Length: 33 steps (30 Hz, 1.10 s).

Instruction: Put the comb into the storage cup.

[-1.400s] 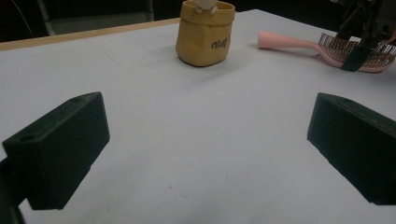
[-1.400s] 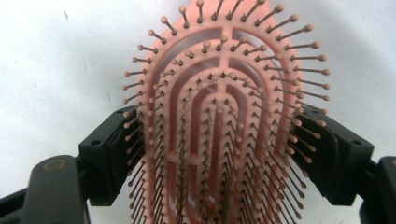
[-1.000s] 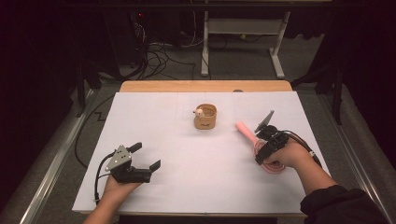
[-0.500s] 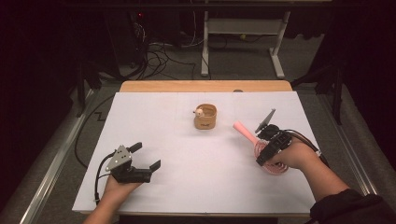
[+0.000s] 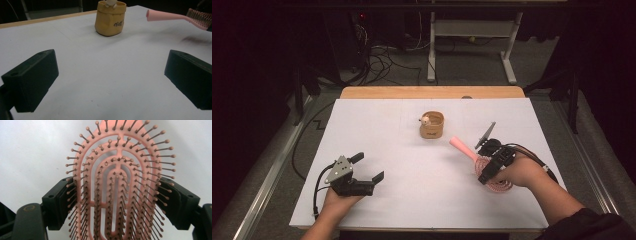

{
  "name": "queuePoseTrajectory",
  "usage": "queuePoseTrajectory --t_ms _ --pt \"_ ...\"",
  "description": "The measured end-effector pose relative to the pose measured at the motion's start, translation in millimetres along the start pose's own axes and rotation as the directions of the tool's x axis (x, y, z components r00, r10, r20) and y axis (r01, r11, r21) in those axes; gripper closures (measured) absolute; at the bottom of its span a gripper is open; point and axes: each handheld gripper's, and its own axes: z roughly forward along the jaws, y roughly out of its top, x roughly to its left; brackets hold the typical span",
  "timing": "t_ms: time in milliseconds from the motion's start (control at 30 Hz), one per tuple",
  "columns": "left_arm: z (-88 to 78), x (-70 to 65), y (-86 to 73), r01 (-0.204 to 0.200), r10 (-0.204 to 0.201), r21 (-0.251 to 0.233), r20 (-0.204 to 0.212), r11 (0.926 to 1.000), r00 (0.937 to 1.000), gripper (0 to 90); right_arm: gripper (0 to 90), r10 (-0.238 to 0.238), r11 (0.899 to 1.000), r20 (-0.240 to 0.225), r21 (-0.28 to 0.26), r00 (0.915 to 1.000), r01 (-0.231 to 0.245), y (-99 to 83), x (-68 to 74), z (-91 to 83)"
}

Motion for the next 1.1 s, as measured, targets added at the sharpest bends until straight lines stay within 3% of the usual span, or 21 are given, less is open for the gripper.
queuePoseTrajectory --t_ms 367,400,433,467,533,567,600,833,967,1100 --pt "0.3 -0.2 -0.2 -0.002 0.002 0.0 -0.003 1.0 1.0 0.0 20.6 -0.096 0.995 -0.016 0.008 0.9953 0.096 16.6 31.8 16.6" --pt "0.3 -0.1 -0.2 -0.003 0.003 0.0 -0.003 1.0 1.0 0.0 20.6 -0.123 0.992 -0.015 -0.002 0.9923 0.123 18.7 33.2 18.3" --pt "0.1 -0.1 -0.1 -0.003 0.003 0.0 -0.003 1.0 1.0 0.0 20.6 -0.103 0.995 -0.018 0.012 0.9946 0.103 20.1 37.9 18.5" --pt "0.1 -0.2 -0.1 -0.004 0.004 0.0 -0.003 1.0 1.0 0.0 20.6 -0.129 0.992 -0.016 0.004 0.9915 0.129 22.1 39.6 20.0" --pt "-0.1 -0.1 -0.1 -0.003 0.003 0.0 -0.003 1.0 1.0 0.0 20.6 -0.12 0.993 -0.017 0.017 0.9926 0.121 25.3 47.0 21.7" --pt "-0.1 0.0 -0.1 -0.003 0.003 -0.001 -0.003 1.0 1.0 0.0 20.6 -0.162 0.987 -0.016 0.008 0.9867 0.162 27.8 47.7 23.2" --pt "-0.1 0.0 -0.1 -0.003 0.003 0.0 -0.002 1.0 1.0 0.0 20.6 -0.152 0.988 -0.016 0.009 0.9883 0.152 29.3 51.5 24.1" --pt "-0.8 1.8 0.8 -0.006 0.006 -0.011 0.0 0.9999 1.0 0.0 20.6 -0.209 0.978 -0.025 0.007 0.9775 0.209 42.0 67.1 32.4" --pt "-3.3 4.8 9.2 0.009 -0.01 -0.033 -0.015 0.9994 0.9998 0.0 20.6 -0.235 0.972 -0.024 0.0 0.9716 0.235 47.2 72.9 33.6" --pt "-4.7 2.1 26.4 -0.024 0.022 -0.046 -0.043 0.9986 0.9988 0.0 20.6 -0.251 0.968 -0.026 0.001 0.9678 0.251 51.5 75.8 32.8"
